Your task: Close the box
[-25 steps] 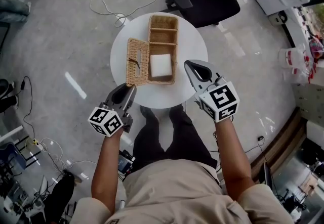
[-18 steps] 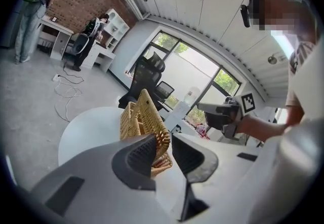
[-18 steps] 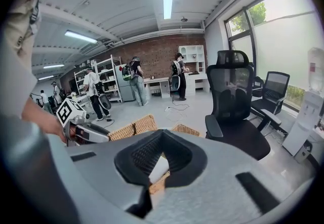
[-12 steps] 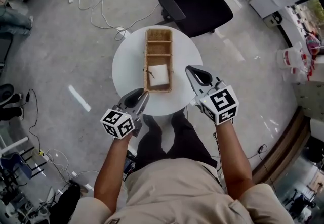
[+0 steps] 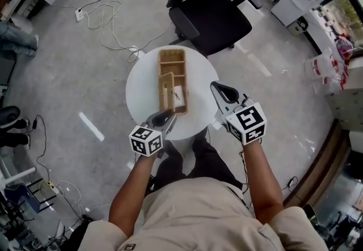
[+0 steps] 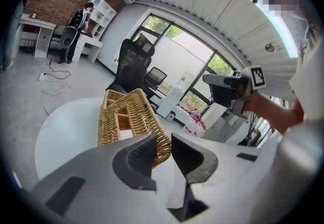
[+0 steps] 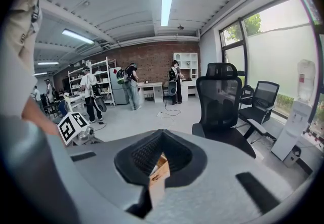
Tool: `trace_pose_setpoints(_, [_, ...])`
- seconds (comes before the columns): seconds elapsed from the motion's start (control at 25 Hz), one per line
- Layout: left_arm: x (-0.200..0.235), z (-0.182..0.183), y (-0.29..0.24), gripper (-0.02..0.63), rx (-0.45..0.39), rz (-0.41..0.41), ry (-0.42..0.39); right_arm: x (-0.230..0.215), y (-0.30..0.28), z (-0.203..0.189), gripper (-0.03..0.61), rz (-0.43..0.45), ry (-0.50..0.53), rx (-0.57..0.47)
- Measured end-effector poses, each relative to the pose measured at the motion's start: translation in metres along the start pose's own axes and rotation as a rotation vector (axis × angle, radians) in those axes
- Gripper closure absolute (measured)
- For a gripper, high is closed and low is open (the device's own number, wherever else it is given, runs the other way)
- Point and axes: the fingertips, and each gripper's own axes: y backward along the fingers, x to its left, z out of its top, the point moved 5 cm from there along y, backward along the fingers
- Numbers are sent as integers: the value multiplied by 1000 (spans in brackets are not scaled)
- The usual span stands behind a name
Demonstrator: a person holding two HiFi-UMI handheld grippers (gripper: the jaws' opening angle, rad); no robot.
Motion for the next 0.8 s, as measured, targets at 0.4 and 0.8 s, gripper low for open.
trace_pose_setpoints(0.4, [-10,-8,-20,531,124,-16,-25,-20,32,31,586,-54,26,-42])
trace_pose_setpoints(0.8, [-31,32,-16,534,91,-65,-98,-28,67,72,586,-66,76,-102])
